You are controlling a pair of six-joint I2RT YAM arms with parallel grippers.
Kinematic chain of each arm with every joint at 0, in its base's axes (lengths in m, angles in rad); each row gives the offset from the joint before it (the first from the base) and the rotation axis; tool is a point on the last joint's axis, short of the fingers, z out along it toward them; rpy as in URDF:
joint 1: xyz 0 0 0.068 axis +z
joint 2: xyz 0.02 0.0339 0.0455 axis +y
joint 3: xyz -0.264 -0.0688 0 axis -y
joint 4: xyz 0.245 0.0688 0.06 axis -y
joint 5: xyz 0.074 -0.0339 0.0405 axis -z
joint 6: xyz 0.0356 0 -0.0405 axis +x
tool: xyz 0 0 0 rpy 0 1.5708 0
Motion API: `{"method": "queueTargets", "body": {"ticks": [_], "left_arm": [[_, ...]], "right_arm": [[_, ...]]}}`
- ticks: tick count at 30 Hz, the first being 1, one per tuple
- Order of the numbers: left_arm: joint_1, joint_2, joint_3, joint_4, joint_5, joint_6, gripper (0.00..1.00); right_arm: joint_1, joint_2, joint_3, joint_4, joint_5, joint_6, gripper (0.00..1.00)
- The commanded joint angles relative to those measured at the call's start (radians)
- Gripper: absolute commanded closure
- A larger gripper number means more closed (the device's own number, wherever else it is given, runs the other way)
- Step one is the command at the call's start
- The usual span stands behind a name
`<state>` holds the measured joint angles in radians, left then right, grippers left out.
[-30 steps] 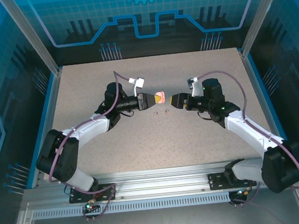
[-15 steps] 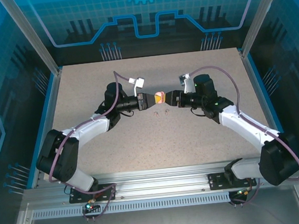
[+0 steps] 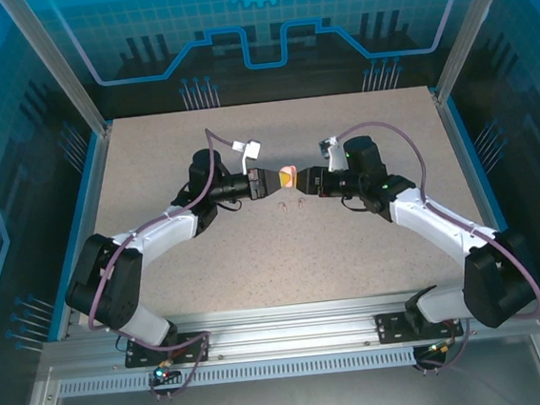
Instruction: Insert wireless bluetooth earbuds into charging case
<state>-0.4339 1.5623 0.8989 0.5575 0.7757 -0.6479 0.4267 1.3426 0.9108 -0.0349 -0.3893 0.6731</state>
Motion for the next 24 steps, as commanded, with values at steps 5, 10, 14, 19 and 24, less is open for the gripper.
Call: {"method": "queueTargets", "body": {"ticks": [5,10,14,19,24], "left_arm": [[0.001,-0.015,-0.006,0.019,0.005,0.007,1.0],[0.001,-0.012,-0.01,0.023,0.008,0.005,1.0],[0.001,-0.011,-0.012,0.032,0.01,0.0,1.0],[0.001,-0.011,-0.015,0.038,0.013,-0.005,1.0],[0.001,-0.009,-0.016,0.04,0.016,-0.009,1.0]], "right_arm": [[0.02,0.026,0.053,0.002,0.012,0.002,0.55],[0.02,0.031,0.073,0.0,0.012,-0.004,0.63],[0.016,0.035,0.084,-0.002,0.011,-0.007,0.7],[0.013,0.041,0.095,-0.004,0.004,-0.009,0.82],[0.011,0.044,0.105,-0.008,0.002,-0.013,0.93]]}}
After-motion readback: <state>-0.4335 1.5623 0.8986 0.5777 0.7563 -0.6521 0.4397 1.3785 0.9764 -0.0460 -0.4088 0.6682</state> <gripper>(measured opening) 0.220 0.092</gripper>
